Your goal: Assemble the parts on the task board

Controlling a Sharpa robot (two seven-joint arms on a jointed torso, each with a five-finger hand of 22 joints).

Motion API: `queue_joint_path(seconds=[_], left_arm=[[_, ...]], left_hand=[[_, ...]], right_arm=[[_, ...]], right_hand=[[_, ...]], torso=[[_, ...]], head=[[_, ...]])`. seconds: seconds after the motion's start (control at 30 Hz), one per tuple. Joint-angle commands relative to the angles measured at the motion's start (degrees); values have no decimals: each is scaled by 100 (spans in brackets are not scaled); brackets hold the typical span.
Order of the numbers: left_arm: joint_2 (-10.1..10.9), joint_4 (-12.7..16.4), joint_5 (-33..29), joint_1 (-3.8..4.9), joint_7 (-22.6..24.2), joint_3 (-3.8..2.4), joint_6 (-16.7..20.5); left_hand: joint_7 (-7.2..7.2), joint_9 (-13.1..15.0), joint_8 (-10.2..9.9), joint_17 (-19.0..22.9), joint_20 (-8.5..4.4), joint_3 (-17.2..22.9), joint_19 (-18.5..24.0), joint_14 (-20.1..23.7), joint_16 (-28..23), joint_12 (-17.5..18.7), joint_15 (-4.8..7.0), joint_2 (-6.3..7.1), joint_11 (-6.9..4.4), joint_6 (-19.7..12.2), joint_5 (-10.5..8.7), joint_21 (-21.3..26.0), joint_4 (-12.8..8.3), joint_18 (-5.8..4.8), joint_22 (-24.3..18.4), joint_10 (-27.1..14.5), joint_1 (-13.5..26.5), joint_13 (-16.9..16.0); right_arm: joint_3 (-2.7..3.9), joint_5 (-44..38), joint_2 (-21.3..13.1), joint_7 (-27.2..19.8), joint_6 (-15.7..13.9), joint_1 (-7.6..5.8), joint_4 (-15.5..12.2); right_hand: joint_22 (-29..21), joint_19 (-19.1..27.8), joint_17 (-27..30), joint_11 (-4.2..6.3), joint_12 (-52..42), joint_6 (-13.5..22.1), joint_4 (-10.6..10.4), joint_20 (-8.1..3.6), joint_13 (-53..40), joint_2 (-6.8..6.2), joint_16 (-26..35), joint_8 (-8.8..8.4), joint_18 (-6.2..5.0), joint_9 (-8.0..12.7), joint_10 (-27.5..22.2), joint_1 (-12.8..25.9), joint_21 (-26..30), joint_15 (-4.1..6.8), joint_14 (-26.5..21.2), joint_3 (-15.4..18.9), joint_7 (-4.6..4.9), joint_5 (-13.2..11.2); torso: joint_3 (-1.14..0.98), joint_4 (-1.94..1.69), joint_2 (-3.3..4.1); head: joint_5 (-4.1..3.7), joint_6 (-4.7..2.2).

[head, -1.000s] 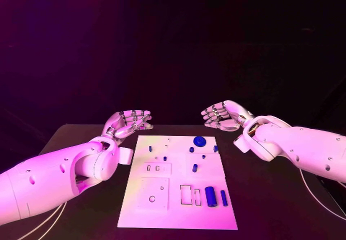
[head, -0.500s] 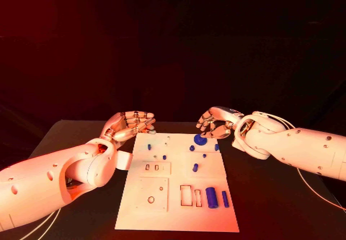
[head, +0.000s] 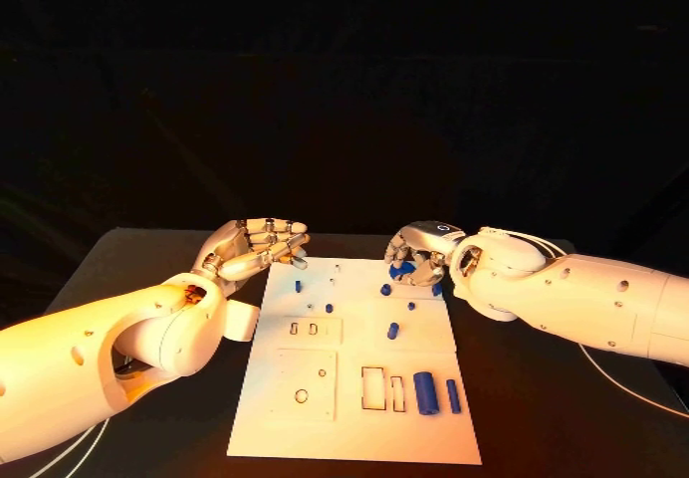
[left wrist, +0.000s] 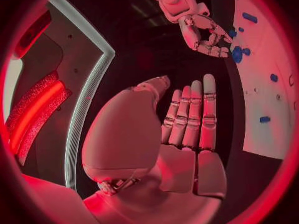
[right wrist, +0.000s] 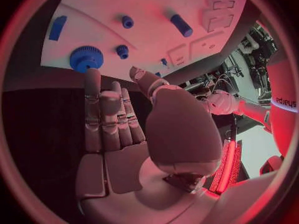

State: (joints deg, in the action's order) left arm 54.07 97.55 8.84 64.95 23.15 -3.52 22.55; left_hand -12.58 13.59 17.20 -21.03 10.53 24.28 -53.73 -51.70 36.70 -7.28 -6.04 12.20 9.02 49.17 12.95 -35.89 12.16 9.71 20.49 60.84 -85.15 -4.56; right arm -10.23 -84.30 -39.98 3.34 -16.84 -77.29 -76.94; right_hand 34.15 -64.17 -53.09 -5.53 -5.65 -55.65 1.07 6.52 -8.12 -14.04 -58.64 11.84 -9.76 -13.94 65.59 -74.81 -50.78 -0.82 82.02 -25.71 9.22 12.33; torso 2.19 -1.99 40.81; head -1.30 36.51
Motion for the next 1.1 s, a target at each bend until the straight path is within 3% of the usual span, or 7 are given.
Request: queue_joint_path(seconds=[0.03, 0.17, 0.5, 0.63, 0.83, 1.1], left_arm=[[21, 50, -33, 28, -14, -12, -162], [33, 69, -48, 50, -13, -21, -178], [45, 61, -99, 83, -6, -37, -183], [43, 44, -115, 87, -2, -39, -181], [46, 33, -132, 91, -4, -41, -196], [49, 22, -144, 93, -16, -41, -216]], left_hand=[[9, 5, 21, -4, 0, -3, 56, -35, -26, 30, 21, -3, 6, -41, -23, -19, -32, 17, 5, 36, 58, -5], [-4, 13, 14, -33, 8, 0, 126, -38, -43, 49, 15, -1, 16, -63, -24, -122, -28, 19, 80, 21, 80, -5], [-15, 17, 6, -46, 16, 7, 187, -26, -62, 63, 6, -6, 25, -84, -24, -166, -29, 17, 115, 1, 84, -4], [-26, 18, -3, -55, 24, 8, 237, -16, -77, 75, -2, -6, 36, -104, -23, -189, -31, 16, 136, -20, 88, -3], [-27, 19, -4, -57, 26, 10, 249, -14, -81, 78, -4, -8, 37, -107, -23, -195, -33, 16, 141, -23, 86, -3], [-28, 20, -5, -59, 28, 11, 258, -12, -84, 80, -5, -10, 38, -110, -22, -200, -34, 16, 145, -26, 85, -3]], right_arm=[[-2, -299, 54, 198, 206, 22, 49], [-10, -332, 107, 259, 273, 40, 104], [-20, -354, 160, 294, 434, 100, 138], [-21, -355, 186, 295, 457, 112, 163], [-27, -323, 234, 300, 464, 147, 238], [-29, -283, 288, 289, 469, 168, 291]], right_hand=[[462, -220, -338, -5, -41, -3, -63, -11, -26, -27, -357, 11, 85, -20, -55, -23, -358, -2, 120, -10, 2, 34], [702, -305, -479, -6, -72, -4, -148, -18, -58, -71, -525, 15, 115, -44, -68, 55, -541, -10, 157, 12, 3, 181], [1214, -530, -841, 8, -125, -38, -216, -28, -101, -65, -886, 37, 192, -76, -45, 72, -918, -1, 268, -9, -12, 212], [1466, -642, -1030, 16, -147, -60, -246, -35, -119, -60, -1075, 50, 229, -95, -37, 69, -1105, 5, 325, -43, -23, 227], [1871, -812, -1249, 22, -194, -87, -295, -40, -151, -27, -1306, 66, 291, -127, 12, 54, -1406, 12, 374, -160, -16, 238], [2030, -859, -1275, 36, -223, -130, -353, -43, -171, 38, -1357, 93, 310, -158, 53, 61, -1525, 21, 365, -287, -29, 241]], torso=[[5, -2, 71], [8, -11, 102], [0, -22, 148], [3, -35, 161], [9, -43, 186], [15, -57, 206]], head=[[-14, 9], [-30, 18], [28, 52], [4, 61], [13, 63], [7, 43]])
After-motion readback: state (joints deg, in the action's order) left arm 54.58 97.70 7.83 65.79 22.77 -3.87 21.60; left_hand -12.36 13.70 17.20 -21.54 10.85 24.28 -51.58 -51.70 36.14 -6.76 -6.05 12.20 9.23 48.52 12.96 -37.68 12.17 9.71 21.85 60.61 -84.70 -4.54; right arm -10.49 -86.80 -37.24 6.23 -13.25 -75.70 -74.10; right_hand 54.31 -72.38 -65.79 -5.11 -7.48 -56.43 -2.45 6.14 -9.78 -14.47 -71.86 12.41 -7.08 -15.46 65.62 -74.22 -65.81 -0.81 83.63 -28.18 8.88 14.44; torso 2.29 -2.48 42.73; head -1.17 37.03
